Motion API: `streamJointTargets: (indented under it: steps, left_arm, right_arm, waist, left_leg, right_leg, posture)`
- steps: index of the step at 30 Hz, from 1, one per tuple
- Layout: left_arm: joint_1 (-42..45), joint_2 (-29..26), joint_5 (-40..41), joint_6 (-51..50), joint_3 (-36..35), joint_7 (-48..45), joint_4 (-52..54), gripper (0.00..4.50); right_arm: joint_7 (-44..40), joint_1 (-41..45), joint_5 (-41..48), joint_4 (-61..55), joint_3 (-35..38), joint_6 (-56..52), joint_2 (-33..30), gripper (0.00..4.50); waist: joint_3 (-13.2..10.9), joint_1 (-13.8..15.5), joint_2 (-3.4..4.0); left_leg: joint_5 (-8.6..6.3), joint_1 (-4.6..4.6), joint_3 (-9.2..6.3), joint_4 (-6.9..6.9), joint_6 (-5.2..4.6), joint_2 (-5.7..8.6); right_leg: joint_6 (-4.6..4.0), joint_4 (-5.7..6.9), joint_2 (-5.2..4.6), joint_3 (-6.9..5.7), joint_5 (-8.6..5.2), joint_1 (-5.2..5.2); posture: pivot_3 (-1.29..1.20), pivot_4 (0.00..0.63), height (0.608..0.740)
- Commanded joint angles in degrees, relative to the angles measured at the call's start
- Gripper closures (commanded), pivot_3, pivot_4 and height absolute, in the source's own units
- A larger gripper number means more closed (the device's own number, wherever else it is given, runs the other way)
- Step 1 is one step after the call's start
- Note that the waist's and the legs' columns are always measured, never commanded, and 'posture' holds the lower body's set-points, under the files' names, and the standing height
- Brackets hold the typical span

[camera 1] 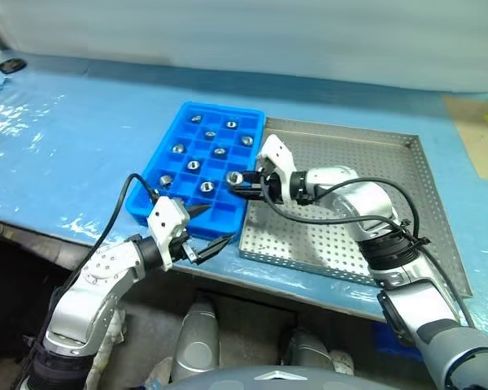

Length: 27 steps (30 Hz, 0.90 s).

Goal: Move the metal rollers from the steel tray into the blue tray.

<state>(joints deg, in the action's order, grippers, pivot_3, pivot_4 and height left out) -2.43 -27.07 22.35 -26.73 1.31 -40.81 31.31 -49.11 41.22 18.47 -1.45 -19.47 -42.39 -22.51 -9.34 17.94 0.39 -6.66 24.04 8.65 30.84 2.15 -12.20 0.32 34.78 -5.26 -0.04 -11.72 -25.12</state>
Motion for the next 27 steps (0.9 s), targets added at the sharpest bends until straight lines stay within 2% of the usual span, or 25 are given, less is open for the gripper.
streamJointTargets:
  steps: [1, 7, 13, 27]
  left_arm:
    - [-1.44, -0.91, 2.18, -0.57, -1.49, 0.46, 3.67, 0.11]
    - [-1.47, -1.97, 2.97, -1.32, -1.24, 1.05, 4.30, 0.11]
    - [0.55, -1.89, 3.55, -2.94, -0.41, 2.17, 4.58, 0.11]
    - [2.30, -2.60, 4.46, -3.38, -0.45, 1.83, 3.48, 0.11]
  right_arm:
    - [-1.66, 1.72, -1.79, -0.58, -1.35, 2.33, -0.08, 2.91]
    - [-2.78, 2.05, -3.97, 0.67, -2.11, 2.47, -0.25, 2.91]
    - [-5.43, 1.58, -5.26, -0.02, -2.28, 1.97, -2.57, 2.91]
    - [-10.24, 0.91, -6.54, -2.77, -4.53, -0.97, -7.24, 2.91]
  waist:
    - [0.00, 1.37, 0.00]
    - [0.00, 4.55, 0.01]
    - [0.00, 6.17, 0.01]
    - [0.00, 6.43, 0.01]
  left_leg:
    - [0.00, -0.01, -0.02, 0.00, 0.01, 0.00]
    - [0.03, -0.09, -0.04, -0.04, 0.07, -0.04]
    - [0.07, -0.16, -0.04, -0.04, 0.13, -0.05]
    - [0.15, -0.28, -0.04, -0.03, 0.27, -0.21]
  right_leg:
    - [0.00, 0.00, 0.01, 0.01, 0.00, 0.01]
    - [0.01, 0.06, 0.11, 0.08, 0.00, 0.00]
    - [0.01, 0.12, 0.14, 0.12, 0.00, 0.02]
    - [-0.05, 0.21, 0.33, 0.18, 0.04, 0.04]
  posture:
    - [0.60, 0.150, 0.740]
    - [0.60, 0.150, 0.740]
    - [0.58, 0.150, 0.740]
    - [0.56, 0.150, 0.740]
